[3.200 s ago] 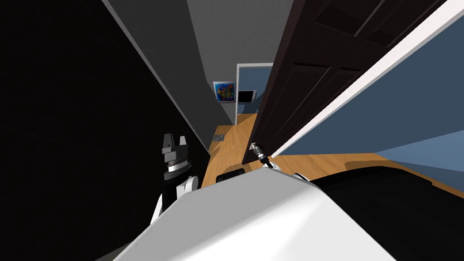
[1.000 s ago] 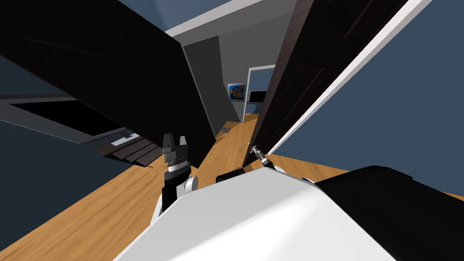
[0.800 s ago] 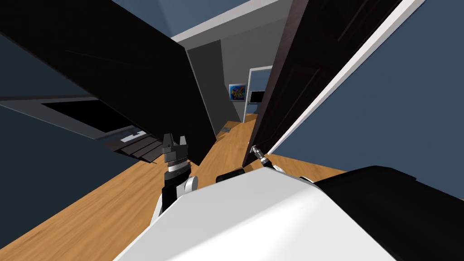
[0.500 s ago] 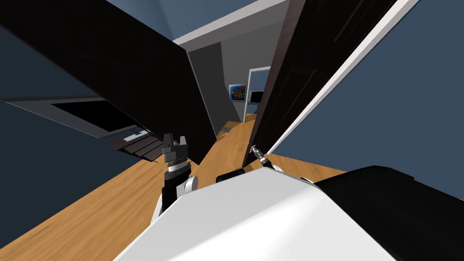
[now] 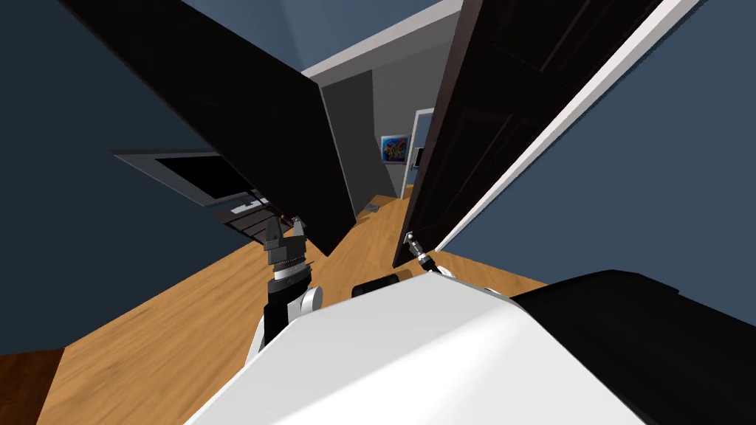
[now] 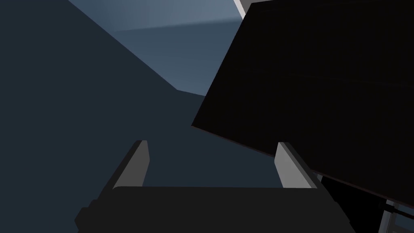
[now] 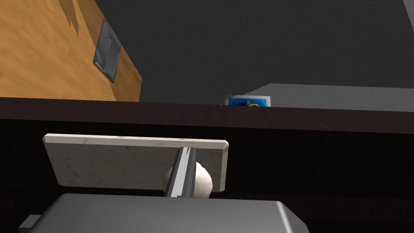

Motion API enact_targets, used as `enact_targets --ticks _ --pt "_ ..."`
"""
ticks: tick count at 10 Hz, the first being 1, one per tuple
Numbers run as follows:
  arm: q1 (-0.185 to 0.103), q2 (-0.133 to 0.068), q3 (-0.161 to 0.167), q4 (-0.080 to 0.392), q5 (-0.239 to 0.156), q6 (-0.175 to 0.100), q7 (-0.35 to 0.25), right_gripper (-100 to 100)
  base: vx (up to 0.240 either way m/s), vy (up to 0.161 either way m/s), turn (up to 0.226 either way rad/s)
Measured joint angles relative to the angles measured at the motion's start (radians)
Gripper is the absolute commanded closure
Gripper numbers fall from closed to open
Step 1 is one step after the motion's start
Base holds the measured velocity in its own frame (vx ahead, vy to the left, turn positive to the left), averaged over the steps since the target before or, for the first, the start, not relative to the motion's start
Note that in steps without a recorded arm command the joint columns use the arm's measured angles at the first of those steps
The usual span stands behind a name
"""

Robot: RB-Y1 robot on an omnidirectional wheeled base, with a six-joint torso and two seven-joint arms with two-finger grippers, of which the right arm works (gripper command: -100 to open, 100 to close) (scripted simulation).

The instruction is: Pull the door open

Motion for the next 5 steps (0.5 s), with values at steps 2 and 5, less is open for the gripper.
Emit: enact_targets --ticks 2,5 --pt "0.019 -0.02 0.003 -0.004 -0.004 -0.013 -0.014 -100 -0.267 -0.056 -0.119" --pt "0.025 -0.031 -0.006 0.013 -0.012 -0.03 -0.027 -100 0.073 0.014 0.139"
